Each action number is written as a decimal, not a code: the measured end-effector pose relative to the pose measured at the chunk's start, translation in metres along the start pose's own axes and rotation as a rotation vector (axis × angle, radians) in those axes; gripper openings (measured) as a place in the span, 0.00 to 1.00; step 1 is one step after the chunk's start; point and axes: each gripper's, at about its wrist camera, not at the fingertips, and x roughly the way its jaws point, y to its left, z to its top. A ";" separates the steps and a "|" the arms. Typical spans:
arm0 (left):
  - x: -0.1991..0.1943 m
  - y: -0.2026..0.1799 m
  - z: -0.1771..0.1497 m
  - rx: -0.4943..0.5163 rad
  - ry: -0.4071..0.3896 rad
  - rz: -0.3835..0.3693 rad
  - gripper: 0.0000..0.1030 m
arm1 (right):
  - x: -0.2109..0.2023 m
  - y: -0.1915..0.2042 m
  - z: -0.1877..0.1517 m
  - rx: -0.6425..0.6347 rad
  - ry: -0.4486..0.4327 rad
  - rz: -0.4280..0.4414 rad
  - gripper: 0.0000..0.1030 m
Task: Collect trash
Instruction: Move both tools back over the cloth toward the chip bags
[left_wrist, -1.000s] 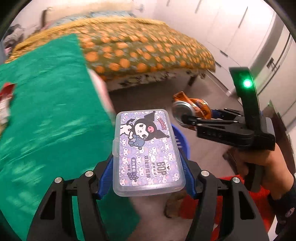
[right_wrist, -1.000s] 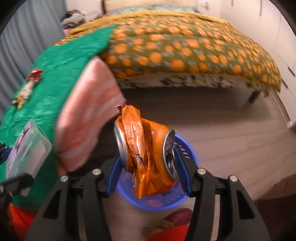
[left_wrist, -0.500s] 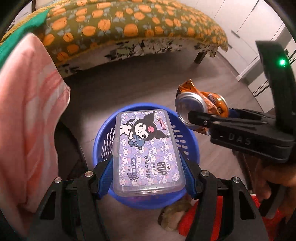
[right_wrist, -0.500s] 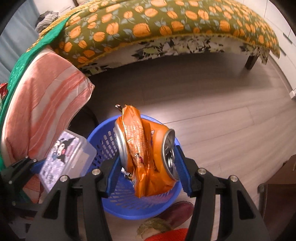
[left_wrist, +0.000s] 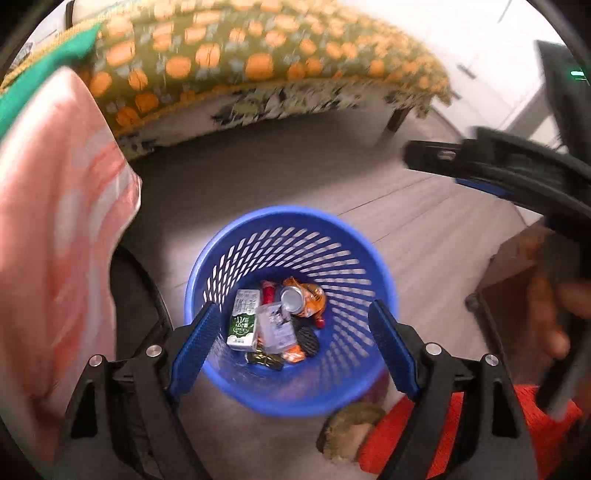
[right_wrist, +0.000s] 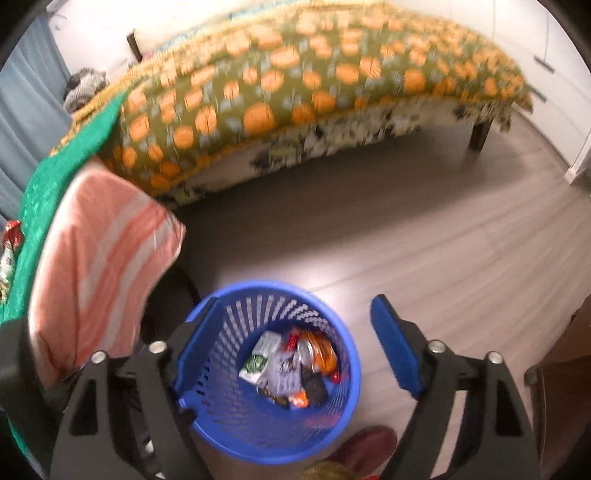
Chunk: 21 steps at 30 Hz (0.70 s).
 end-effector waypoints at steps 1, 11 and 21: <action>-0.021 -0.002 -0.004 0.007 -0.027 -0.011 0.81 | -0.006 0.003 0.000 -0.008 -0.017 -0.007 0.85; -0.171 0.068 -0.075 0.005 -0.179 0.042 0.88 | -0.072 0.117 -0.032 -0.247 -0.221 0.014 0.87; -0.248 0.226 -0.142 -0.175 -0.215 0.305 0.89 | -0.070 0.303 -0.095 -0.516 -0.120 0.253 0.87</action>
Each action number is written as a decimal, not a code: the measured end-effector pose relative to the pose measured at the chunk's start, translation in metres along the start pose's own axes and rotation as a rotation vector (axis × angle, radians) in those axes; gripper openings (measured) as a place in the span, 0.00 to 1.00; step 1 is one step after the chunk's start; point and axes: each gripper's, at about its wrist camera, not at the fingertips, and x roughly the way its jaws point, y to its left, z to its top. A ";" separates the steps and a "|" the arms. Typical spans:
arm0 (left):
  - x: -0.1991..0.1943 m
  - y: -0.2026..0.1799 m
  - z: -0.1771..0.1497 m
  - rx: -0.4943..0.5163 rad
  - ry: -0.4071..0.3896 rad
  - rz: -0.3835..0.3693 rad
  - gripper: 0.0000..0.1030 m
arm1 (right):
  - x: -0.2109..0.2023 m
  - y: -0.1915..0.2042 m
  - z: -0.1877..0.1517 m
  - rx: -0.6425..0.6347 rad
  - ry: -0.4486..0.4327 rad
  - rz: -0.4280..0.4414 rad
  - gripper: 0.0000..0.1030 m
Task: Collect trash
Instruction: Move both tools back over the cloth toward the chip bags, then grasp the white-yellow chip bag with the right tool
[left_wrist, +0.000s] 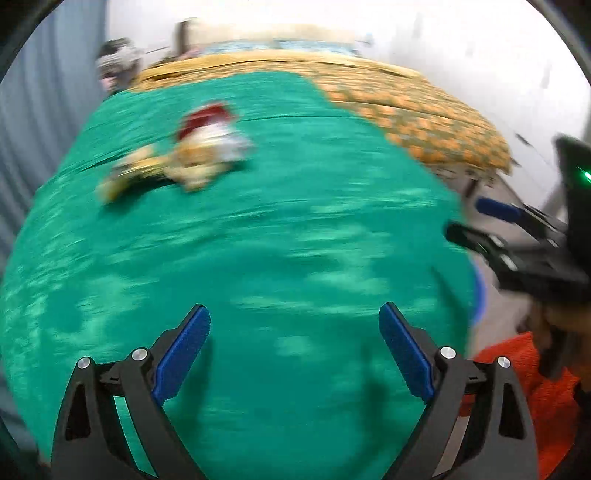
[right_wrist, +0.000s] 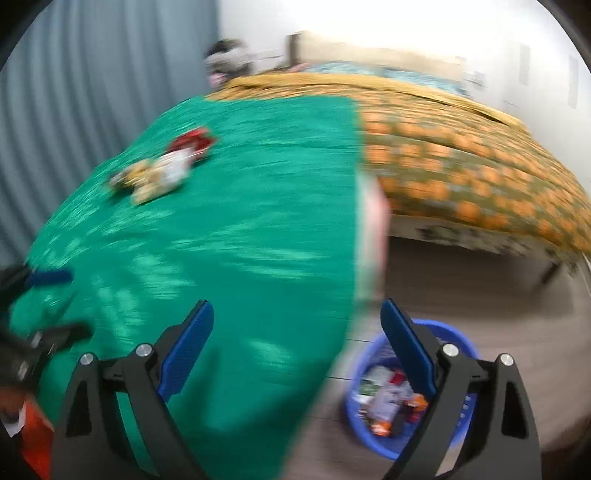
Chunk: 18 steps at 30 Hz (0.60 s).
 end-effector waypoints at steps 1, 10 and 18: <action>0.000 0.016 0.001 -0.017 -0.001 0.020 0.89 | 0.007 0.016 0.004 -0.023 0.009 0.020 0.87; 0.028 0.133 0.019 -0.126 0.045 0.188 0.90 | 0.057 0.077 0.039 -0.146 0.087 0.061 0.87; 0.039 0.140 0.021 -0.152 0.028 0.179 0.94 | 0.097 0.107 0.094 -0.252 0.050 0.060 0.87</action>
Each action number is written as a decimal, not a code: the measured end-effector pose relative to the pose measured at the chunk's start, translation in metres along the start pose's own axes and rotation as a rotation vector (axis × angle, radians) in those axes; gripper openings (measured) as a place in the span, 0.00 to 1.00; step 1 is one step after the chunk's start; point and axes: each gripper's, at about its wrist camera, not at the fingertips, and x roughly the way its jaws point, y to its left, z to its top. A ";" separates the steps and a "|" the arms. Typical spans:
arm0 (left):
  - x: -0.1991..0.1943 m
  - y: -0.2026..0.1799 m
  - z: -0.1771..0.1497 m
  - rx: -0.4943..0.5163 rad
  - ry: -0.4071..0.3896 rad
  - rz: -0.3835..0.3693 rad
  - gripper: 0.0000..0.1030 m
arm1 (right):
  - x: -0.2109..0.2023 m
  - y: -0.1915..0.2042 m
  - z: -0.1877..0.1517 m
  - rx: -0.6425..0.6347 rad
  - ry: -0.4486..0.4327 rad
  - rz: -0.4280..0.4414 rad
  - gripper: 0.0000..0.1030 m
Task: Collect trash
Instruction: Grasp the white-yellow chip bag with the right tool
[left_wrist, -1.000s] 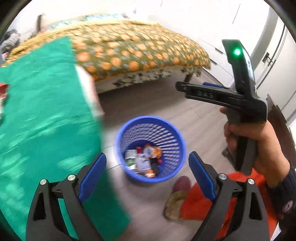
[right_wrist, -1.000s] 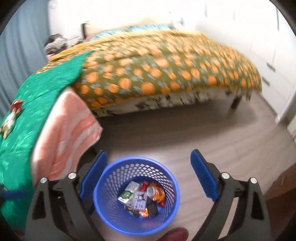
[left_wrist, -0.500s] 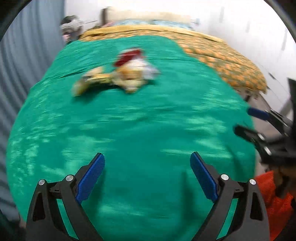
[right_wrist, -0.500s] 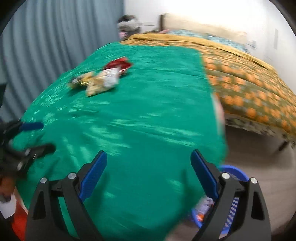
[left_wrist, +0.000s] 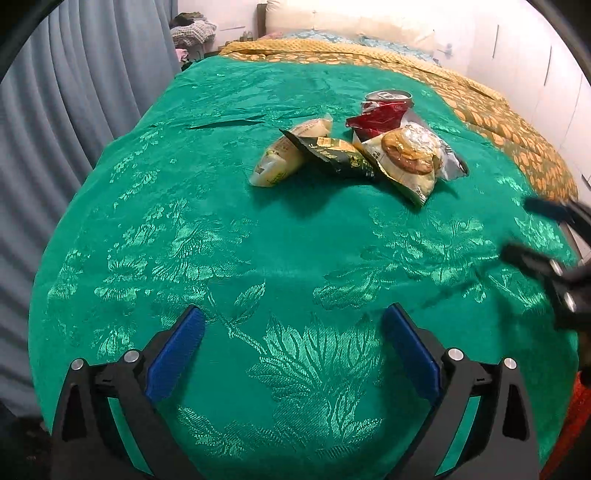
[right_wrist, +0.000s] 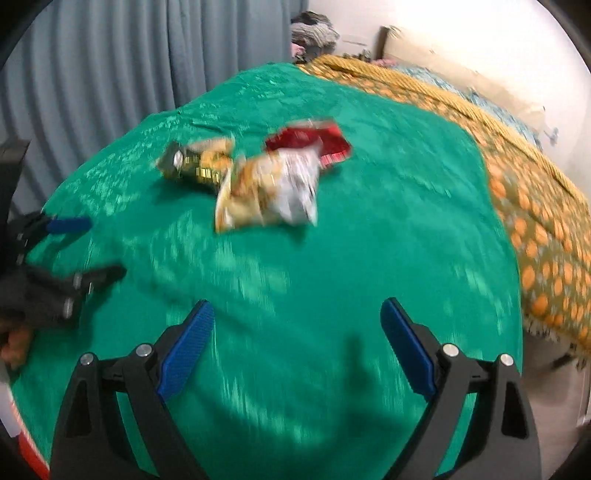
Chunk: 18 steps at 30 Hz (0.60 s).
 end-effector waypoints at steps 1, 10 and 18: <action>0.000 0.000 0.000 0.001 0.000 0.003 0.94 | 0.008 0.004 0.011 -0.011 -0.008 0.001 0.87; 0.003 -0.001 0.000 -0.008 0.002 -0.006 0.95 | 0.079 0.022 0.065 -0.041 0.054 -0.046 0.88; 0.004 0.000 0.001 -0.009 0.001 -0.007 0.95 | 0.038 0.008 0.039 0.004 0.059 0.008 0.59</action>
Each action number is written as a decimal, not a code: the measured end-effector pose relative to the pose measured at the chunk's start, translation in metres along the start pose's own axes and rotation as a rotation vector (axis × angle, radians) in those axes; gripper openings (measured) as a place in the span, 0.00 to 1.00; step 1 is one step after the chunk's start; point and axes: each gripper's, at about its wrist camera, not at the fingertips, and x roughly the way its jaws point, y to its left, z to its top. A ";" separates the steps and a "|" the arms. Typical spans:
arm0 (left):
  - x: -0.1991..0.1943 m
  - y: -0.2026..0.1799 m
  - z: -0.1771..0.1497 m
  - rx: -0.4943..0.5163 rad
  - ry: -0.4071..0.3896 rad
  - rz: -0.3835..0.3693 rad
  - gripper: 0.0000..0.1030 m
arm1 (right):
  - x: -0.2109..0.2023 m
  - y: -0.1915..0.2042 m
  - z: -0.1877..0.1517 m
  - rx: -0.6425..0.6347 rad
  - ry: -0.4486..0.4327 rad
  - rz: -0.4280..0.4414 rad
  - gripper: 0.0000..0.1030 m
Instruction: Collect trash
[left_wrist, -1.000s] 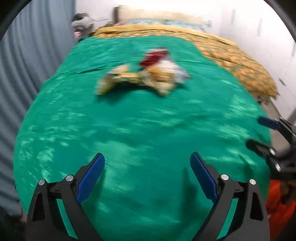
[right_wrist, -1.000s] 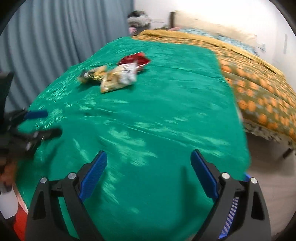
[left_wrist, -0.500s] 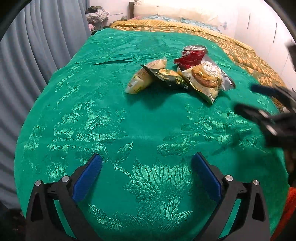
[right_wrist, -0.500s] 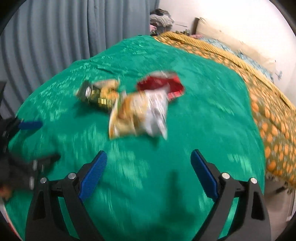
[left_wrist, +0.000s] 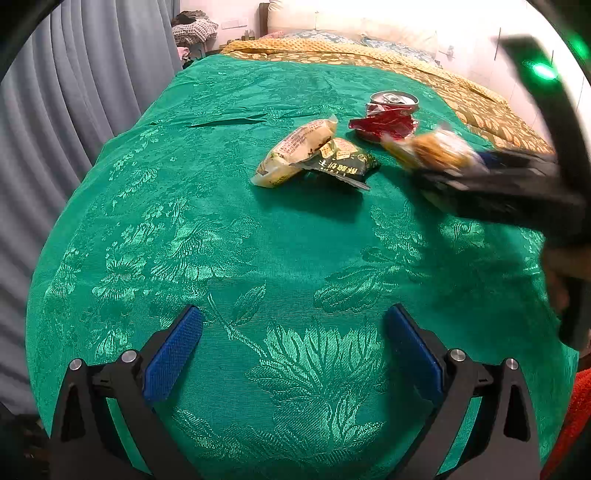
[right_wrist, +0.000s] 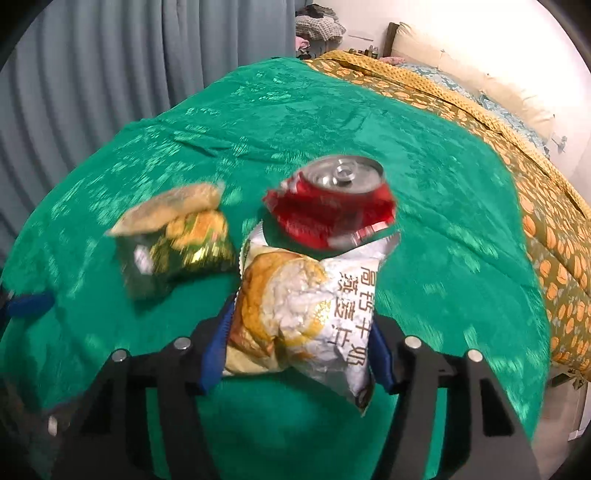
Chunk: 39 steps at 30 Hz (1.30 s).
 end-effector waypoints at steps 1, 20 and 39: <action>0.000 0.000 0.000 0.000 0.000 0.000 0.95 | -0.009 -0.002 -0.009 0.000 0.004 0.007 0.59; -0.004 0.000 0.009 0.016 -0.009 -0.116 0.95 | -0.045 -0.016 -0.095 0.156 -0.016 -0.002 0.82; 0.060 -0.011 0.109 0.193 0.055 -0.420 0.94 | -0.044 -0.017 -0.095 0.164 -0.011 -0.012 0.85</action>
